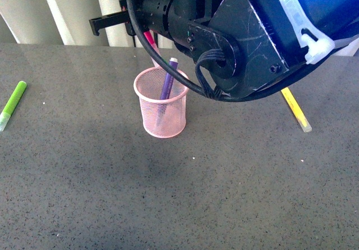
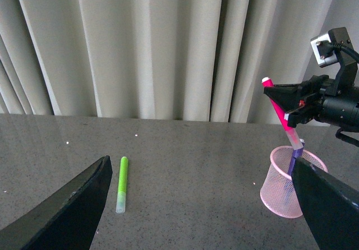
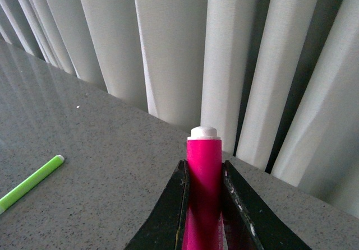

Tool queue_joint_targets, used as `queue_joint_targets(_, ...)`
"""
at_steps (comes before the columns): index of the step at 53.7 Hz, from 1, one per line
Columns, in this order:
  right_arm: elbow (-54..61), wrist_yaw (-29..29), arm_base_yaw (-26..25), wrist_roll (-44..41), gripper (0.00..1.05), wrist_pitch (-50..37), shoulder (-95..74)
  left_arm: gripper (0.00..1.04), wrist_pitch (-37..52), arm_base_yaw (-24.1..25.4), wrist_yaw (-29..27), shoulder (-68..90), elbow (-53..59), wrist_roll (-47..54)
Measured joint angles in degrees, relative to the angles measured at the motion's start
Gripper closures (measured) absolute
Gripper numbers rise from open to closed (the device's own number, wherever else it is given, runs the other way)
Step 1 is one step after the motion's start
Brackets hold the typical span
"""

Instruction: Insert purple and pink pens into pink cup

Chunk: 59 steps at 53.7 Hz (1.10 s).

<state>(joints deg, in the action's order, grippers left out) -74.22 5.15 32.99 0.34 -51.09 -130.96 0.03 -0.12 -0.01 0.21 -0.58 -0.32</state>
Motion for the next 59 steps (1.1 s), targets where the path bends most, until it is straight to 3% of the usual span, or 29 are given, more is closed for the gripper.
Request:
queue_joint_targets(45,1.2,-1.0,0.4,2.6,0.93,1.6,-2.5,0.07,0.0,0.0,0.0,0.0,0.0,0.0)
queue_joint_targets(59,1.9,-2.3,0.3,3.0,0.52,1.7,-2.3,0.07,0.0,0.0,0.0,0.0,0.0,0.0)
